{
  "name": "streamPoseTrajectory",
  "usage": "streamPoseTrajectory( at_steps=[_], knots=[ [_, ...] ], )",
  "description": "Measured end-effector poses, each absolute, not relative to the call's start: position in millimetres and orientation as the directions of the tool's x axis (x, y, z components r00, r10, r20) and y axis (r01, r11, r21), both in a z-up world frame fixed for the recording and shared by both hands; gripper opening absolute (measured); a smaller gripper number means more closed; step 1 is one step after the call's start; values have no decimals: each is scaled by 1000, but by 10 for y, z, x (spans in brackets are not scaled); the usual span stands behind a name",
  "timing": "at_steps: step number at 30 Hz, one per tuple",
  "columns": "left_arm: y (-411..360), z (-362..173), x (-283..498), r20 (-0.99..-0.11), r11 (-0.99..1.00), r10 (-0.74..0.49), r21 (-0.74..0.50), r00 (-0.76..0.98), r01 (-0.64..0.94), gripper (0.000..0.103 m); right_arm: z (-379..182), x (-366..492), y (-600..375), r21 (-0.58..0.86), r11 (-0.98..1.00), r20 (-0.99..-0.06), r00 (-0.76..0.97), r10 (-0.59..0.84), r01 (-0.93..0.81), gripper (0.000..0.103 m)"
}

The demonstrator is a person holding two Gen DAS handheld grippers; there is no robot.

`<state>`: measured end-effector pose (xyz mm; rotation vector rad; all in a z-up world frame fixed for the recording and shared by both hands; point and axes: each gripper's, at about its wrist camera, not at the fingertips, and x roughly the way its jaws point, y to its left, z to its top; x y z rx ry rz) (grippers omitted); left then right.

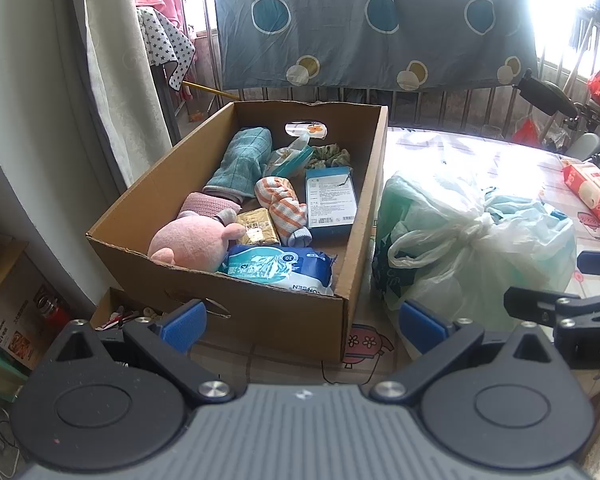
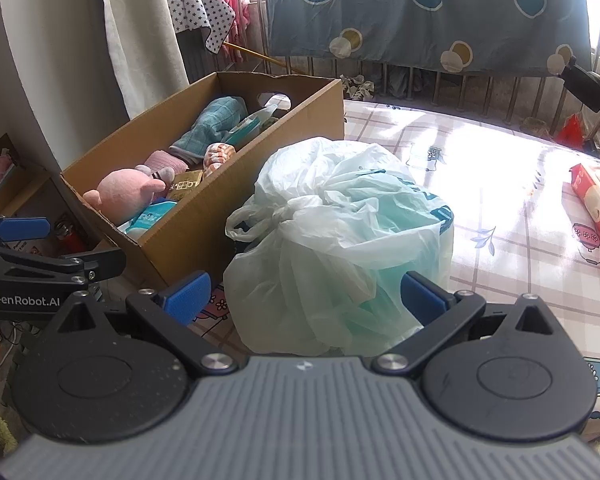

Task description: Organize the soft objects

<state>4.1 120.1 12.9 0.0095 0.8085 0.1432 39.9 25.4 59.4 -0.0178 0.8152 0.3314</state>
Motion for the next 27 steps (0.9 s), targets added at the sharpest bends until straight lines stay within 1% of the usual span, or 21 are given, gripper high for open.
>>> streamPoseTrajectory(
  at_steps=[27],
  knots=[
    [1207, 88, 49, -739, 993, 106, 44, 665, -109, 103, 541, 408, 237, 119, 951, -732, 622, 279, -287, 102]
  ],
)
